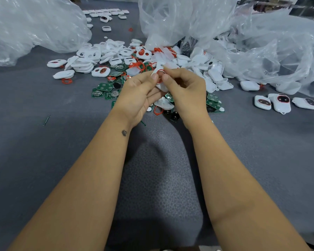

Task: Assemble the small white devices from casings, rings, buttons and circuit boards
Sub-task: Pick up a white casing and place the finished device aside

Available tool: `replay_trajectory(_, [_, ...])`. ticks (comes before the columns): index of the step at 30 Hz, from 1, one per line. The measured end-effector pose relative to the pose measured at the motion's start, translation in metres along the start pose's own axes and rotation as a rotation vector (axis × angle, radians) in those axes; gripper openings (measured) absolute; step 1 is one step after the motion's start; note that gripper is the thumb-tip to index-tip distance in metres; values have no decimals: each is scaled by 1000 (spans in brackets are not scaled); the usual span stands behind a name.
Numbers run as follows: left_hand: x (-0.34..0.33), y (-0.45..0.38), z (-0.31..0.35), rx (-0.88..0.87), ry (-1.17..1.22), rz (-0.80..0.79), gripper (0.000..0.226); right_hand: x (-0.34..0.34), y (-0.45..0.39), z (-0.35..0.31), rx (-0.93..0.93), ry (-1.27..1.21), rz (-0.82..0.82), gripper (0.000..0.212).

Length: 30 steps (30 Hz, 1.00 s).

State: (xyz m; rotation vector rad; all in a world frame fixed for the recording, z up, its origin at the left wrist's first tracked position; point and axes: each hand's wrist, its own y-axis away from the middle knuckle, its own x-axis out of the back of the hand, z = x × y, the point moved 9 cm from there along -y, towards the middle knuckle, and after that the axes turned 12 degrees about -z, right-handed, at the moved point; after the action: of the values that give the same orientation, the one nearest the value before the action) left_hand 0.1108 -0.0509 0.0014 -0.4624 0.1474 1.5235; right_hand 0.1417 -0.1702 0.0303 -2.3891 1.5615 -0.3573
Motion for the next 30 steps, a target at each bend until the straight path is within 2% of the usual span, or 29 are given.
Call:
replay_trajectory(4, [-5, 0, 1, -11, -34, -48, 25, 1, -1, 3, -5, -143, -31, 21])
replay_trajectory(10, [-7, 0, 0, -3, -50, -80, 22, 5, -1, 4, -24, -200, -28, 20])
replay_trajectory(23, [-7, 0, 3, -40, -211, -39, 20, 5, 1, 2, -14, -56, 28, 22])
replay_trajectory(30, [-11, 2, 5, -60, -274, -66, 29, 5, -2, 8, -53, -103, -18, 23])
